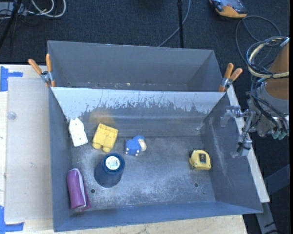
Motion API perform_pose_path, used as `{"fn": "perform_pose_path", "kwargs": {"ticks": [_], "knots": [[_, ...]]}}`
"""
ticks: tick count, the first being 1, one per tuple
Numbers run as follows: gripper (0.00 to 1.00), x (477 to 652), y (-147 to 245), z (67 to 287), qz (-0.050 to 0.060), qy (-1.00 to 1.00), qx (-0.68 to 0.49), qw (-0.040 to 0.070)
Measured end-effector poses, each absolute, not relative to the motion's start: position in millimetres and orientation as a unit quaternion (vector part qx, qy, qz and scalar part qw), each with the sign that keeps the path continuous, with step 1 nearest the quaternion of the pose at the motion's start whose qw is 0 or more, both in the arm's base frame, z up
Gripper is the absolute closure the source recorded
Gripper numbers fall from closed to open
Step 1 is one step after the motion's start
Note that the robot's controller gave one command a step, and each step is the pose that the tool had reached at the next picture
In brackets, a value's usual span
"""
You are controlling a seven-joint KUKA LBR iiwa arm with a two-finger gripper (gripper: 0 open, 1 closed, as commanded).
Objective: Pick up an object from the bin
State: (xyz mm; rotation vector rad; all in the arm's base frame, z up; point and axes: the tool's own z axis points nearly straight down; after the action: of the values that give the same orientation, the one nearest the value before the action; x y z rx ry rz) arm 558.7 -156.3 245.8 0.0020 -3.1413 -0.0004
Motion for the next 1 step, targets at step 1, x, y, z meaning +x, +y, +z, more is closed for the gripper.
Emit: {"fn": "perform_pose_path", "kwargs": {"ticks": [1], "knots": [[0.00, 550.1, -157.2, 162.1, 0.000, -0.999, 0.036, 0.000]]}}
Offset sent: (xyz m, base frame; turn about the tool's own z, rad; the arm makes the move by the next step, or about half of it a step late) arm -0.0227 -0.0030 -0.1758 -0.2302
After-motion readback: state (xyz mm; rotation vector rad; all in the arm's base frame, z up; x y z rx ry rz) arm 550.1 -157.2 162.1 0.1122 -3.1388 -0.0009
